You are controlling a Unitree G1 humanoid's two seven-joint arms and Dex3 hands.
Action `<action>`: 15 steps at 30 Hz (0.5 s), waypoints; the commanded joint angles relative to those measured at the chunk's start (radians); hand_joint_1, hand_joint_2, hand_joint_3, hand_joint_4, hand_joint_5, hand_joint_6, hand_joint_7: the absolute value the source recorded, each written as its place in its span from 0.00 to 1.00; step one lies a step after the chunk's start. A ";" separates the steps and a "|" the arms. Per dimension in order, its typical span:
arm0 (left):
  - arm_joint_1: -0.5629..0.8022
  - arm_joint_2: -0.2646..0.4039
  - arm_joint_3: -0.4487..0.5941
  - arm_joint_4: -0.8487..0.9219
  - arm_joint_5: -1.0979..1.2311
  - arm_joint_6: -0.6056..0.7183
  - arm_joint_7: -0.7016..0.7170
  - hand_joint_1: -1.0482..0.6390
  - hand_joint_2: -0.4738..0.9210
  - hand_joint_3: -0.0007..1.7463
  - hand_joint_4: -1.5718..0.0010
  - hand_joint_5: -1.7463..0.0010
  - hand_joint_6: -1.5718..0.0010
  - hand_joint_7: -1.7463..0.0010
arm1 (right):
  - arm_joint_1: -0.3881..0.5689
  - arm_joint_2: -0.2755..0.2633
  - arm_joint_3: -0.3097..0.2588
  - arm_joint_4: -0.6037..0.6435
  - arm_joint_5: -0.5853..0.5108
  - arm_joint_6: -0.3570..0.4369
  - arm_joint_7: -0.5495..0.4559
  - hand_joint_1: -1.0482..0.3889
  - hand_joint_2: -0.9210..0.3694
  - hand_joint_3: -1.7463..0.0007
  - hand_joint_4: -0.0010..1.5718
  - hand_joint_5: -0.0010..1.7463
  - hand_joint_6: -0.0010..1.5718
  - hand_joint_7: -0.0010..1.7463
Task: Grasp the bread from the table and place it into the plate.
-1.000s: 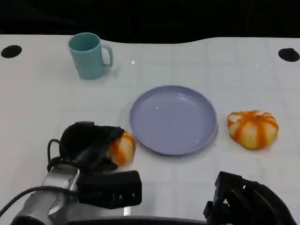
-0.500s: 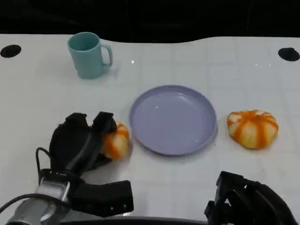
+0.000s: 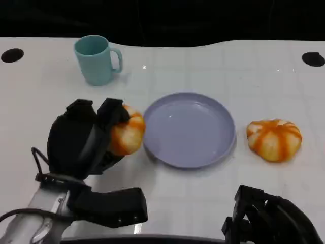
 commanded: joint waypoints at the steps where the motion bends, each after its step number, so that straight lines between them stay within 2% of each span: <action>1: -0.041 -0.009 0.011 -0.034 -0.008 -0.003 -0.058 0.57 0.54 0.76 0.41 0.00 0.54 0.00 | -0.004 -0.005 -0.008 0.017 0.006 -0.004 0.003 0.24 0.00 0.86 0.54 0.93 0.47 0.82; 8: -0.100 -0.048 0.010 -0.011 -0.074 -0.068 -0.146 0.60 0.49 0.77 0.41 0.00 0.54 0.00 | -0.006 -0.001 -0.001 0.027 0.009 0.001 0.007 0.24 0.00 0.87 0.54 0.92 0.48 0.80; 15: -0.193 -0.116 -0.007 0.112 -0.123 -0.109 -0.238 0.56 0.56 0.78 0.41 0.00 0.52 0.00 | -0.005 0.004 0.015 0.016 0.001 0.006 -0.006 0.24 0.00 0.87 0.54 0.93 0.48 0.80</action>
